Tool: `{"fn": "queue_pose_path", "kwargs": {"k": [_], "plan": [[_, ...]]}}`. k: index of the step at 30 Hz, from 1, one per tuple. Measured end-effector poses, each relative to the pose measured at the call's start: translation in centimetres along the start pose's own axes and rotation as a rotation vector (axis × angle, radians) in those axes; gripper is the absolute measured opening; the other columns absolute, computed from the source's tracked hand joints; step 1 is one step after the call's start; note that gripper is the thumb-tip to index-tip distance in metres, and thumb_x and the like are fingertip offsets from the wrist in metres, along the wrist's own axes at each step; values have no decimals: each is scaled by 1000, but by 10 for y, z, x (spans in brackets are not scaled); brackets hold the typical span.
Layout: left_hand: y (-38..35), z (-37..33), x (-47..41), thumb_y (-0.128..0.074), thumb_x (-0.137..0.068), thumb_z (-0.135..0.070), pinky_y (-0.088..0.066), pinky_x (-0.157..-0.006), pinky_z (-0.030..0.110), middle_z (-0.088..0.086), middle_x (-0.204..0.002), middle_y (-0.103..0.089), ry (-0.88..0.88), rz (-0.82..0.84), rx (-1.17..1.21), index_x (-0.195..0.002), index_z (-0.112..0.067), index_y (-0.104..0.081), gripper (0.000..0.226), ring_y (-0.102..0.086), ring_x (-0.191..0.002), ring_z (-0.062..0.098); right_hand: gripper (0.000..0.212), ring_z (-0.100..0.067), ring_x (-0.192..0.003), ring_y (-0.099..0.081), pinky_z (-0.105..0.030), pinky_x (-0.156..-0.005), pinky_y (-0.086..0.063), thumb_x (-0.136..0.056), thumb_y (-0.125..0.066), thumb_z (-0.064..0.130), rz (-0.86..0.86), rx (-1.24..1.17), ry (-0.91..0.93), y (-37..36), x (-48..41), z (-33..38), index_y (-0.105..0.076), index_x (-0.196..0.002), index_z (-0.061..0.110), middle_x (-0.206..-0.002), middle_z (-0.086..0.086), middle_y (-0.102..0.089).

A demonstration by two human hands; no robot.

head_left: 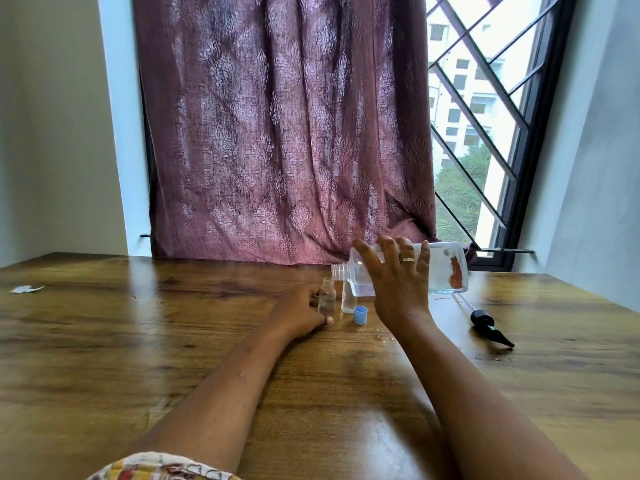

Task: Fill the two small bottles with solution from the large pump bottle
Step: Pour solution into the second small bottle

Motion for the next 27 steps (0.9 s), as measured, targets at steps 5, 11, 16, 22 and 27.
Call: {"fn": "queue_pose_path", "kwargs": {"k": [5, 11, 16, 22, 27], "plan": [[0, 0, -1, -79, -70, -17, -40, -86, 24, -4, -117, -64, -13, -7, 15, -114, -32, -59, 51, -56, -95, 8, 100, -34, -139, -14, -59, -114, -8, -75, -64, 9, -3, 3, 0, -1, 0, 0, 0, -144, 42, -149, -5, -18], [0, 1, -1, -78, -71, -18, -40, -86, 25, -4, -118, -63, -6, 2, 17, -117, -30, -57, 53, -54, -96, 8, 99, -34, -139, -14, -59, -114, -7, -76, -63, 9, -3, 4, -1, -1, 0, 0, 0, -144, 42, -149, -5, -17], [0, 0, 0, -78, -71, -18, -38, -83, 24, -5, -118, -63, -5, 5, 20, -117, -32, -57, 52, -55, -94, 7, 99, -34, -139, -14, -59, -114, -7, -75, -64, 10, -6, 2, 0, -1, 0, 0, -1, -144, 42, -149, -5, -17], [0, 0, -1, -78, -71, -18, -41, -88, 26, -5, -119, -64, -5, 8, 16, -117, -34, -57, 53, -58, -102, 9, 101, -34, -138, -15, -59, -113, -9, -74, -66, 10, -8, 7, 2, -2, -1, 0, 0, -144, 42, -148, -5, -18], [0, 0, -1, -78, -72, -19, -42, -92, 28, -4, -121, -63, 1, 13, 13, -120, -32, -56, 54, -58, -104, 11, 102, -35, -137, -17, -60, -113, -9, -73, -67, 10, -13, 15, 4, -3, 0, -1, -2, -144, 41, -148, -6, -20]]}}
Point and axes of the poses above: each hand's wrist, its own x-axis away from the middle knuckle, its own y-axis out of the back of the hand, z = x × y, the point moved 5 cm from there along -x, towards the middle knuckle
